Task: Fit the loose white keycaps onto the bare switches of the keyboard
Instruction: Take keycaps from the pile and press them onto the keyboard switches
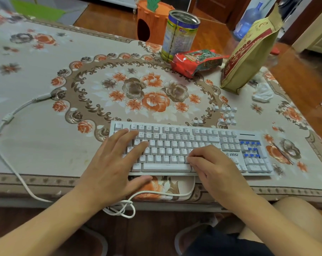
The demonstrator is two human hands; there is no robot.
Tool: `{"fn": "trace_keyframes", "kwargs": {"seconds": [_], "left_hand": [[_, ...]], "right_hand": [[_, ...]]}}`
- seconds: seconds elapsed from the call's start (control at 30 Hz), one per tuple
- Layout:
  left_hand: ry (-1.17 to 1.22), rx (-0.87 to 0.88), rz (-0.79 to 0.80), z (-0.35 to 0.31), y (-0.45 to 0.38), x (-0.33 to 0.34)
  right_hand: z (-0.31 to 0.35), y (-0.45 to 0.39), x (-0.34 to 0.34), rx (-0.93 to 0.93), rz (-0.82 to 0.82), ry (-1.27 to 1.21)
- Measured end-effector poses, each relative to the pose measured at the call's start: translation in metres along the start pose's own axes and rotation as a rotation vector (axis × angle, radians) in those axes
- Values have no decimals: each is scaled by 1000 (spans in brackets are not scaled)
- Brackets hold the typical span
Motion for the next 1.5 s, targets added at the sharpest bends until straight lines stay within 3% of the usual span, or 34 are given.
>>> {"fn": "trace_keyframes", "kwargs": {"seconds": [0.2, 0.67, 0.9, 1.07, 1.2, 1.3, 1.37, 1.5], "left_hand": [[3, -1, 0, 0, 0, 0], [10, 2, -6, 0, 0, 1], [20, -2, -13, -1, -1, -1], [16, 8, -39, -1, -1, 0], [19, -1, -40, -1, 1, 1], [7, -2, -37, -1, 0, 1], [-2, -1, -38, -1, 0, 0], [4, 1, -41, -1, 0, -1]], "right_hand": [[4, 6, -1, -14, 12, 11], [10, 2, 13, 249, -79, -65], [12, 1, 10, 268, -73, -80], [-5, -1, 5, 352, -22, -231], [-7, -13, -16, 279, -40, -200], [-34, -53, -31, 340, -72, -188], [-59, -86, -29, 386, 65, -158], [-97, -133, -7, 279, 417, 43]]}}
Point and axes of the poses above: each hand's wrist, its own y-axis away from the middle knuckle, its own x-axis out of the palm, z = x × y, the point moved 2 cm from there along -y, towards the middle knuckle, and after that the axes turned 2 degrees about -z, right-handed, at the moved point
